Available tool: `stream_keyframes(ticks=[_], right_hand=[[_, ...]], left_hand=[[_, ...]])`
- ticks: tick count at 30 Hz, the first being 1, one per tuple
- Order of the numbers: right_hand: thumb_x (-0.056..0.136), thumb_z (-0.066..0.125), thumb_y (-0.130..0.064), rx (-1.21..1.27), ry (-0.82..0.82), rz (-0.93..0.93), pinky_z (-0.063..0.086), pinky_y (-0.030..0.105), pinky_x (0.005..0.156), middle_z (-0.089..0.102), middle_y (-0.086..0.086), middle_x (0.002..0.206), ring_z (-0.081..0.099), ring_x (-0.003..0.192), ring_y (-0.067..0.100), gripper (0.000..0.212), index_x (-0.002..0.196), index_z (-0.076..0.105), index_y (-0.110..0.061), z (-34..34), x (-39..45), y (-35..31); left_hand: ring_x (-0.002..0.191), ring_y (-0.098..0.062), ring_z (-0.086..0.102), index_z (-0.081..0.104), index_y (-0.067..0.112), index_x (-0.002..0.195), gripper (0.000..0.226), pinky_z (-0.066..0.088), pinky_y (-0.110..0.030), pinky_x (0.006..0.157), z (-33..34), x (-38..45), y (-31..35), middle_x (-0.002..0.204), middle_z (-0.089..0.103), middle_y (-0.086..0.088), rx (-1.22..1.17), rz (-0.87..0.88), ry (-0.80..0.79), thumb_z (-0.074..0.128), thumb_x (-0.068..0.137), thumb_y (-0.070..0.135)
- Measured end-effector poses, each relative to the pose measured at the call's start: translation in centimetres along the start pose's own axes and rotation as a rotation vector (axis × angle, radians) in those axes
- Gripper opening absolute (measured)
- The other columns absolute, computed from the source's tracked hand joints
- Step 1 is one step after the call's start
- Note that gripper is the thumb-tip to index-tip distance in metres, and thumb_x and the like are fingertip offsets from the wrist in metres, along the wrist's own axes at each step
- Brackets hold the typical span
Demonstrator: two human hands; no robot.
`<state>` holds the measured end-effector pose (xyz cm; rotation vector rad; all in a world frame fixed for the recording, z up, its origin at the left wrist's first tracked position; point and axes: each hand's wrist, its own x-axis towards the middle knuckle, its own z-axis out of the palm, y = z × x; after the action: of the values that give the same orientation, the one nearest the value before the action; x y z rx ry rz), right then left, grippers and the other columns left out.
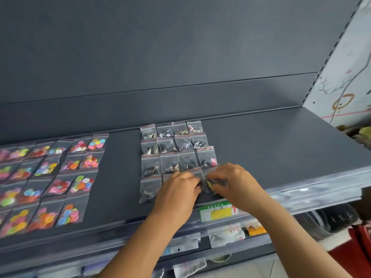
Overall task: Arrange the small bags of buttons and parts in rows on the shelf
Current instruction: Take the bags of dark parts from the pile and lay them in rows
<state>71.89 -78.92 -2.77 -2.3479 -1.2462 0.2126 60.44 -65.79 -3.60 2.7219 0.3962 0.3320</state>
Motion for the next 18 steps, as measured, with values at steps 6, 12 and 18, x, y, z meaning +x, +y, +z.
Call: stream_keyframes(ticks=[6, 12, 18], right_hand=[[0.085, 0.06, -0.022, 0.007, 0.075, 0.079, 0.043, 0.029, 0.079, 0.056, -0.002, 0.094, 0.049, 0.093, 0.022, 0.011, 0.09, 0.07, -0.019, 0.94, 0.11, -0.38], [0.086, 0.06, -0.024, -0.012, 0.047, 0.114, 0.048, 0.035, 0.082, 0.058, 0.001, 0.106, 0.049, 0.1, 0.022, 0.015, 0.095, 0.07, -0.019, 0.71, 0.34, -0.49], [0.089, 0.057, -0.032, -0.078, 0.04, 0.11, 0.046, 0.028, 0.078, 0.055, -0.004, 0.114, 0.048, 0.108, 0.017, 0.022, 0.108, 0.066, -0.026, 0.63, 0.26, -0.76]], left_hand=[[0.108, -0.014, 0.047, 0.065, 0.018, 0.112, 0.025, 0.041, -0.028, 0.087, -0.19, 0.2, 0.36, 0.116, 0.059, 0.007, 0.033, 0.01, -0.031, 0.05, 0.095, 0.028], [0.105, -0.015, 0.049, 0.065, 0.018, 0.112, 0.024, 0.044, -0.03, 0.086, -0.29, 0.35, 0.25, 0.112, 0.061, 0.006, 0.06, 0.025, -0.062, 0.052, 0.094, 0.027], [0.117, -0.013, 0.043, 0.053, 0.02, 0.13, 0.038, 0.039, -0.028, 0.095, -0.51, -0.08, 0.4, 0.128, 0.053, 0.007, 0.046, -0.002, -0.027, 0.052, 0.094, 0.031]])
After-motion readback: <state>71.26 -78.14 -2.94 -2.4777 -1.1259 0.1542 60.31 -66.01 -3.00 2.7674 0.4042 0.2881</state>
